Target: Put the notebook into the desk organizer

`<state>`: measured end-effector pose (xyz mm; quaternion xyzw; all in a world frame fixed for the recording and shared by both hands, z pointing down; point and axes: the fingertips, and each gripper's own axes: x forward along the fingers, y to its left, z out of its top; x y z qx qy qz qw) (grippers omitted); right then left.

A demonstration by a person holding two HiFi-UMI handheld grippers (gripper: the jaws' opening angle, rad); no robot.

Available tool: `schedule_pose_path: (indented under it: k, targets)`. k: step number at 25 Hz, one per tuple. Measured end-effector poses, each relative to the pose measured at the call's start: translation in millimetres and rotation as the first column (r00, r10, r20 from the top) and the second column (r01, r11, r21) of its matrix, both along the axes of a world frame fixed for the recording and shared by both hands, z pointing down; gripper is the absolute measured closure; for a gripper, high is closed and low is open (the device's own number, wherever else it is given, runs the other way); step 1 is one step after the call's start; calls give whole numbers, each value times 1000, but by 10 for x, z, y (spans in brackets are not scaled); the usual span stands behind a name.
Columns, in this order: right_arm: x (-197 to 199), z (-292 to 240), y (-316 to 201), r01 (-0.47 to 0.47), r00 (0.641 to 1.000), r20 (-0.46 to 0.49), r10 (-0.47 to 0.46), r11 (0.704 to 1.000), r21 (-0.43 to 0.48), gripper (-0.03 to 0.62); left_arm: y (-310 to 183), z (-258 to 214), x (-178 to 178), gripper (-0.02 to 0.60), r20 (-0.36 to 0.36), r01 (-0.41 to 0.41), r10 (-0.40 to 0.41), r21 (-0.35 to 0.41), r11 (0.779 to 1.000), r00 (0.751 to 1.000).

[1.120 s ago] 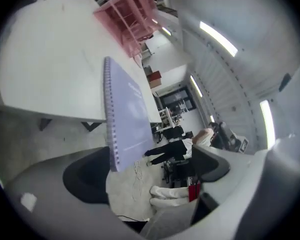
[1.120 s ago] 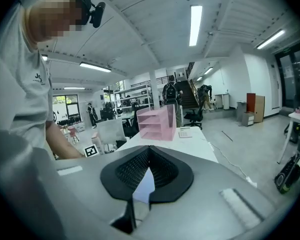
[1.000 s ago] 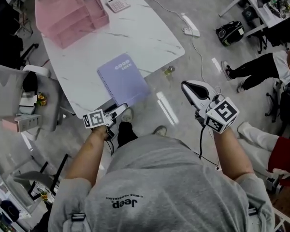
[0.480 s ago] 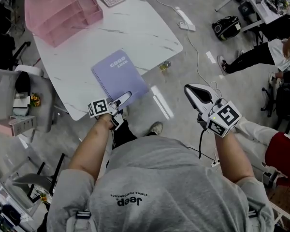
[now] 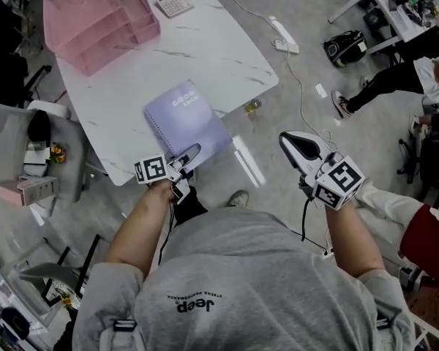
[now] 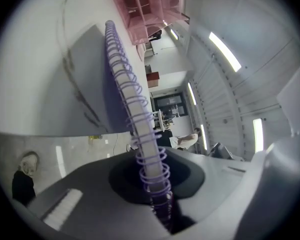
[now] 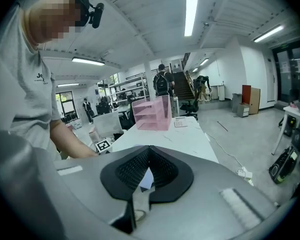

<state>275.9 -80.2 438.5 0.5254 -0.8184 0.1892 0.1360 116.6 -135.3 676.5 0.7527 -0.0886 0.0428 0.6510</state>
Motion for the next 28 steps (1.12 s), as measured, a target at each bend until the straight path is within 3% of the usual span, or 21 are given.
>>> schedule_pose_path:
  k: [7,12,15,18,20,22,24,26,28]
  targets:
    - [-26,-111,-120,19,1000,15,-19,999,29,592,-256,-831,-78,491,-99,10,2,119,993,995]
    - [-110,-169,-311,49,998,39,-51,997,54,592,-507,-1341,-225,490,-117,14,12,217,976,993]
    - [-207,-131,-541,72,990,116,-76,997,32,592,-731,-1612,-381,490,-100,24,7,303,953,995]
    - [-398,-36,-829,115,956,273,-105,993,-24,591,-938,-1898,-517,491,-135,43,4,346,937,991]
    - [-608,12,-1034,178,899,418,-134,982,-69,572,-1078,-2063,-625,489,-144,47,9,378,925,989]
    - [-896,21,-1227,283,795,582,-169,953,-110,419,-1188,-2185,-730,489,-147,37,25,407,913,989]
    - [-1206,25,-1401,396,660,727,-189,910,-124,280,-1260,-2245,-822,490,-144,17,51,434,901,988]
    - [-1496,48,-1572,476,556,809,-192,871,-120,216,-1310,-2244,-905,490,-130,-10,79,461,887,988]
    - [-1766,110,-1738,529,504,841,-196,840,-121,177,-1348,-2212,-975,490,-112,-43,110,485,874,988]
